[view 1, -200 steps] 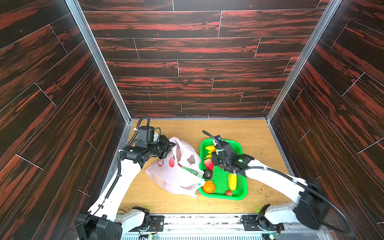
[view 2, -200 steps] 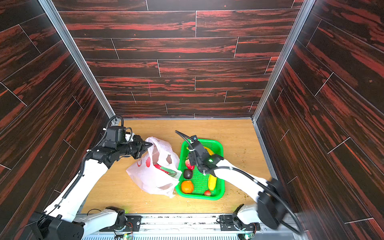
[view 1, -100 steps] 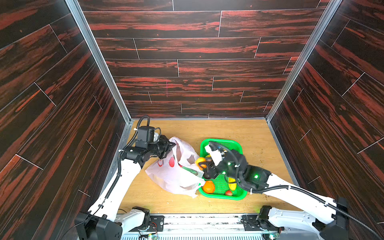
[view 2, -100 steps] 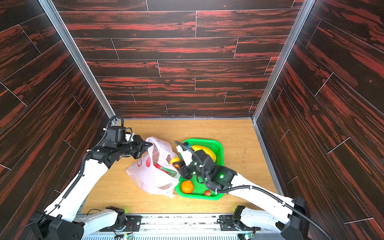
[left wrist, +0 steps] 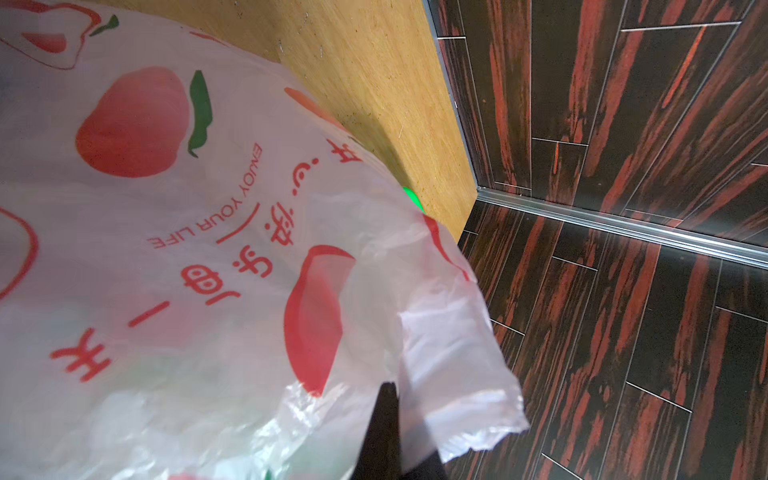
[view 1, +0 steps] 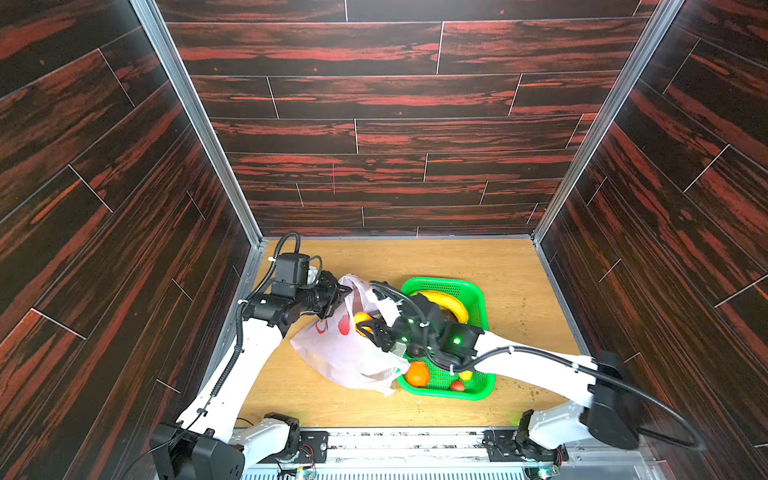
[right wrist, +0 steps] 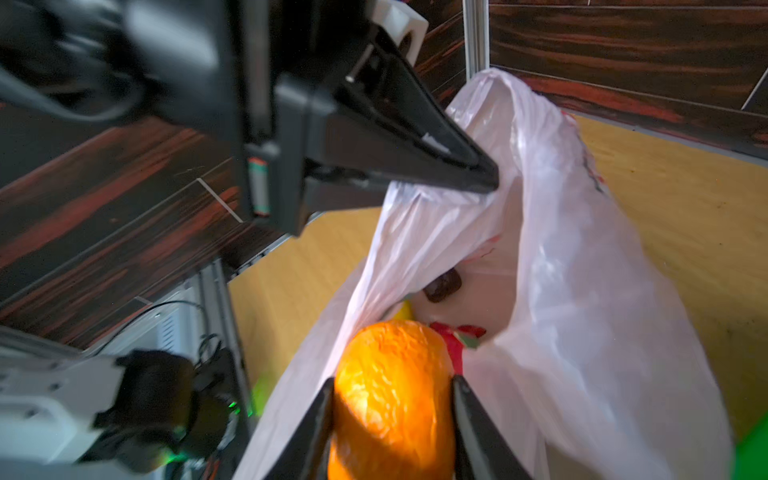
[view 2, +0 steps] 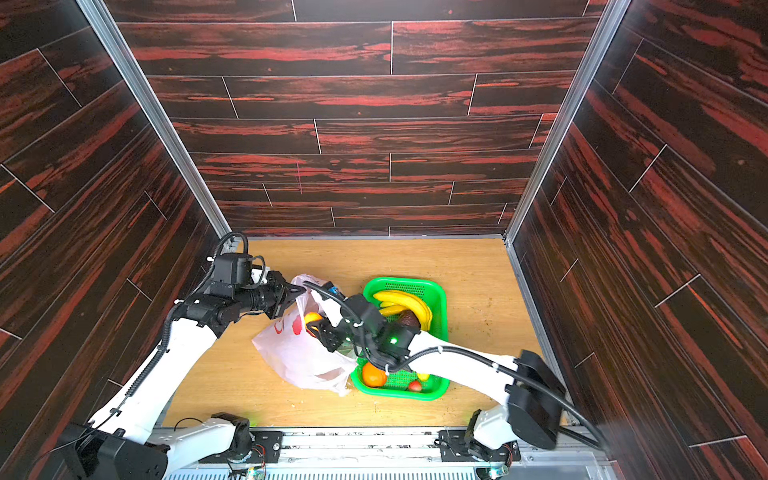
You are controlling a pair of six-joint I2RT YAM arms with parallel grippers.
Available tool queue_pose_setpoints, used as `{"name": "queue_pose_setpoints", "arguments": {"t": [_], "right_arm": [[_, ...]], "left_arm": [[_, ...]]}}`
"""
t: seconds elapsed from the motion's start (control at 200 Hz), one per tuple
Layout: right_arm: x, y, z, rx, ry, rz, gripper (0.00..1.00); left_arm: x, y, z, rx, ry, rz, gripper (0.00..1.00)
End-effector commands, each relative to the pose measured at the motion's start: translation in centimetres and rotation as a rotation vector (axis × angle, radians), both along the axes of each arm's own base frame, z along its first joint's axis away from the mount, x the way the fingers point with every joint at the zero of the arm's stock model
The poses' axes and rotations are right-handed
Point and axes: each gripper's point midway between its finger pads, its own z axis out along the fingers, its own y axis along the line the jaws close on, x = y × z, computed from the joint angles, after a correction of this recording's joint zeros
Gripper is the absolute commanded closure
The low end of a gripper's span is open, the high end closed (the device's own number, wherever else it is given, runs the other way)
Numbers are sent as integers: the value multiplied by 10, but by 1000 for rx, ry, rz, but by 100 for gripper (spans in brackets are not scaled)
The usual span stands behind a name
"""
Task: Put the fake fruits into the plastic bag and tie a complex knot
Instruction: 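Lift the orange with the right gripper and carry it into the bag, then open the right gripper inside the bag to release the orange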
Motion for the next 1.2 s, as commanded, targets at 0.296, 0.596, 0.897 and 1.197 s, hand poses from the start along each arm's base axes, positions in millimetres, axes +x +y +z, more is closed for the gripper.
{"name": "queue_pose_setpoints", "arguments": {"t": [0.296, 0.596, 0.897, 1.197], "right_arm": [[23, 32, -27, 7, 18, -5, 63], [26, 28, -33, -9, 39, -13, 48], [25, 18, -22, -8, 15, -28, 37], [22, 10, -12, 1, 7, -36, 37]], "left_arm": [[-4, -1, 9, -4, -24, -9, 100], [-4, -1, 10, -1, -26, -7, 100], [-4, 0, 10, 2, -24, -4, 100], [-3, 0, 9, 3, -22, -2, 100]]}}
